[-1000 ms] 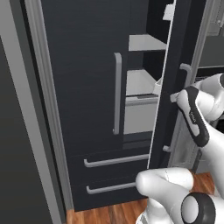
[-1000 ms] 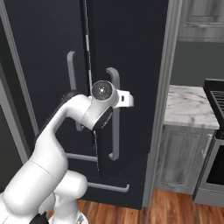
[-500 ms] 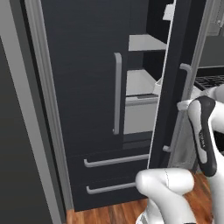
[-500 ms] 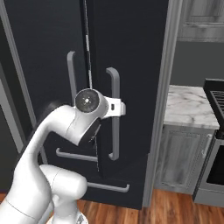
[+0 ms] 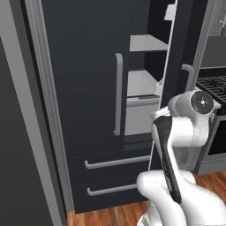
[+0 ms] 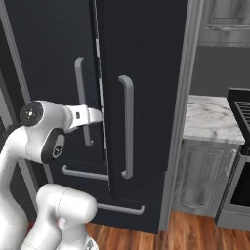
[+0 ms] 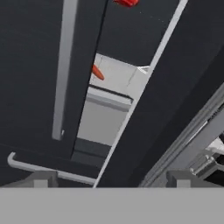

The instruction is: Gather the cucumber and carrot from the fridge and place them on a tray on the dining counter. Then gather the fishs from the fridge and place them on the other tray.

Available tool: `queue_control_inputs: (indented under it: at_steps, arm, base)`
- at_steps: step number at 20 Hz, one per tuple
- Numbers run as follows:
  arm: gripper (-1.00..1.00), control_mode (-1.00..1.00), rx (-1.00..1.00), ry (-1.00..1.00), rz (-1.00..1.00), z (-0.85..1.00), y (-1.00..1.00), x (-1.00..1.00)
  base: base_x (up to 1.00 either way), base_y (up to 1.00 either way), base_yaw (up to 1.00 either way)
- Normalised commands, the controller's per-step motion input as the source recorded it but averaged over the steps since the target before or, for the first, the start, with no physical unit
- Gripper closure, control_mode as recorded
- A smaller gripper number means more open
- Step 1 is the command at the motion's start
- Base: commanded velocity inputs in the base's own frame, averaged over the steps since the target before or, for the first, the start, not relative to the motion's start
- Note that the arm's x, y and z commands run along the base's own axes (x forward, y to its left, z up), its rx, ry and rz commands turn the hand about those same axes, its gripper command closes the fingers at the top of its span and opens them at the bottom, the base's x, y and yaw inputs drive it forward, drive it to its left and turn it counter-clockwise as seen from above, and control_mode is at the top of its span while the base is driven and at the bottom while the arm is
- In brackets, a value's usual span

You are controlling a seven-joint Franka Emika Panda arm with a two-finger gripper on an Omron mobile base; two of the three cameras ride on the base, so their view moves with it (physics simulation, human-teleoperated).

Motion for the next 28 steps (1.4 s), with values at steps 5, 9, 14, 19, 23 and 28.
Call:
queue_control_inputs:
  at_steps: [5,9,14,19,23,28]
  arm:
    - [-1.00,-1.00,-0.32,0.00,-0.09,0.23,1.00,0.39]
    - [-1.00,-1.00,-0.28,0.02,-0.10,0.42,0.77,0.81]
    - [-1.00,-1.00,-0.16,0.14,-0.09,0.26,0.03,1.00]
    - [-1.00,-1.00,-0.07,0.15,-0.07,0.03,-0.22,0.87]
    - [-1.00,-1.00,-0.04,0.12,-0.09,0.00,-0.43,0.57]
    - [-1.00,-1.00,-0.04,0.07,-0.08,0.00,-0.57,0.21]
  base:
    - [0.00,0.00,0.00]
    - [0.00,0.00,0.00]
    - [0.00,0.00,0.00]
    - [0.00,0.00,0.00]
    - [0.00,0.00,0.00]
    - [0.00,0.00,0.00]
